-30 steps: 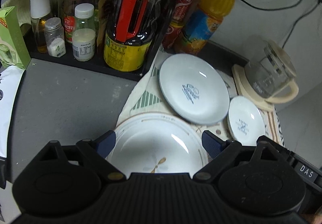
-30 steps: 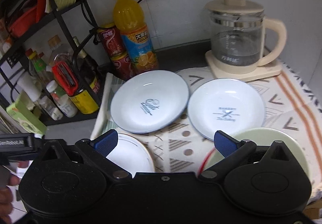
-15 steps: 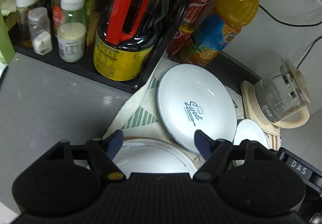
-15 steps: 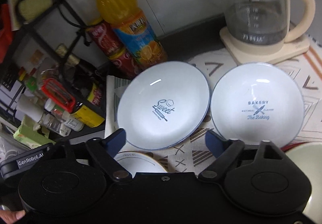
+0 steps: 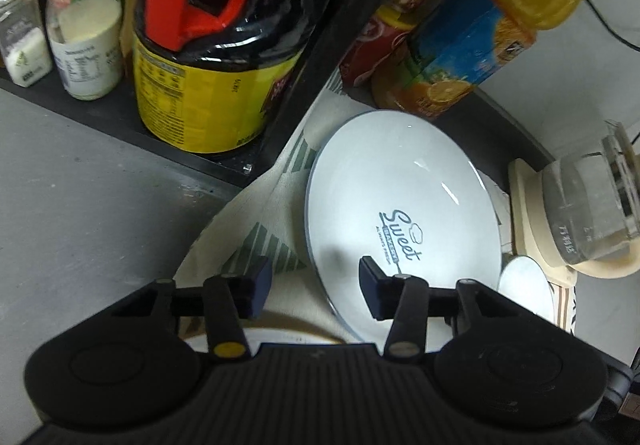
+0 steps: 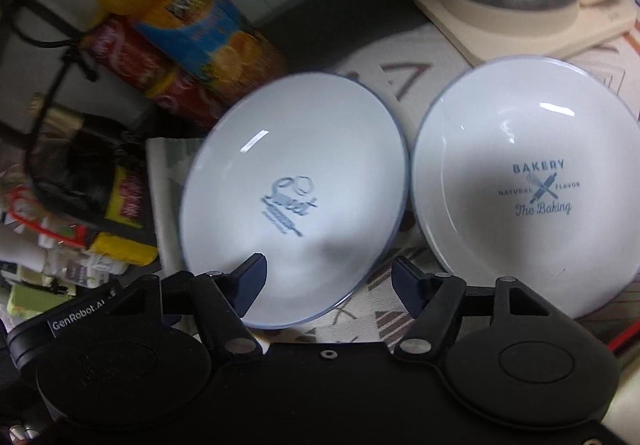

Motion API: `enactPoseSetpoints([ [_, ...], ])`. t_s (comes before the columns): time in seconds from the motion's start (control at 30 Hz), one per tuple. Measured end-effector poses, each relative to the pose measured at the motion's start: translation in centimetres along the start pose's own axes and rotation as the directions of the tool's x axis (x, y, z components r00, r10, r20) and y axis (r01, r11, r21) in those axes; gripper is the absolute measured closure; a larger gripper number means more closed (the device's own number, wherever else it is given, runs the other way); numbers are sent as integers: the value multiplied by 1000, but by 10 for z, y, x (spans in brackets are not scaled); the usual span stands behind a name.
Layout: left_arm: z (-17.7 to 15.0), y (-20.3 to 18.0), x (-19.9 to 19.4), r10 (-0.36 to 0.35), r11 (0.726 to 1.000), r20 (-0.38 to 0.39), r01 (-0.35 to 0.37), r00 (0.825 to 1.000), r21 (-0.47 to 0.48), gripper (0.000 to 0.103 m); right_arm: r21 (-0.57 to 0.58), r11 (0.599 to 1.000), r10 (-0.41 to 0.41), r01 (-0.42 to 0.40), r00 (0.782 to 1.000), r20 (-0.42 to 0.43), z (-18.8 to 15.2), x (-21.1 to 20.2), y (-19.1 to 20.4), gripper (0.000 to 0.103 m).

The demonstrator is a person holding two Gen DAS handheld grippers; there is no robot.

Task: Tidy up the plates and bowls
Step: 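Move both grippers toward the white 'Sweet' plate on the mat, then close both grippers on the 'Sweet' plate rim and lift it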

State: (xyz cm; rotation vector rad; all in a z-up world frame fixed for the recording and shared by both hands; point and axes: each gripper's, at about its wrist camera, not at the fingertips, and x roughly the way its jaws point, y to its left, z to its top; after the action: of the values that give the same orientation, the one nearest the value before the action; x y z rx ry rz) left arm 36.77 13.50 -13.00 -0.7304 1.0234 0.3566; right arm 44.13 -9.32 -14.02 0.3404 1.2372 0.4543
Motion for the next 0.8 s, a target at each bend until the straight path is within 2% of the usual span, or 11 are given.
enactPoseSetpoints([
  [0.17, 3, 4, 21, -8, 1000, -33, 8, 999, -15, 67, 32, 999, -7, 7, 1000, 2, 5, 15, -9, 38],
  [0.2, 3, 6, 25, -9, 1000, -39, 8, 999, -21, 69, 43, 999, 5, -5, 1000, 4, 5, 17, -11, 43],
  [0.27, 2, 7, 31, -17, 999, -45, 16, 999, -29, 73, 62, 998, 10, -9, 1000, -5, 5, 22, -13, 44],
  [0.33, 3, 7, 33, -29, 999, -29, 29, 999, -21, 73, 72, 997, 9, -9, 1000, -4, 3, 27, -15, 46],
  [0.4, 6, 8, 35, -42, 999, -24, 41, 999, -30, 74, 52, 999, 13, -14, 999, 31, 1, 28, -14, 47],
  [0.57, 9, 7, 38, -58, 998, -23, 57, 998, -27, 86, 58, 998, -2, -3, 997, 80, 1, 30, -14, 52],
  [0.63, 6, 8, 36, -55, 998, -16, 54, 998, -27, 86, 60, 998, -23, 18, 995, 97, 3, 33, -16, 69],
  [0.73, 5, 12, 29, -73, 997, -6, 73, 997, -20, 91, 89, 996, -22, 14, 995, 94, 4, 34, -25, 89],
  [0.8, 5, 14, 23, -86, 996, 5, 86, 996, -10, 93, 87, 996, 2, -12, 993, 115, 2, 28, -28, 93],
])
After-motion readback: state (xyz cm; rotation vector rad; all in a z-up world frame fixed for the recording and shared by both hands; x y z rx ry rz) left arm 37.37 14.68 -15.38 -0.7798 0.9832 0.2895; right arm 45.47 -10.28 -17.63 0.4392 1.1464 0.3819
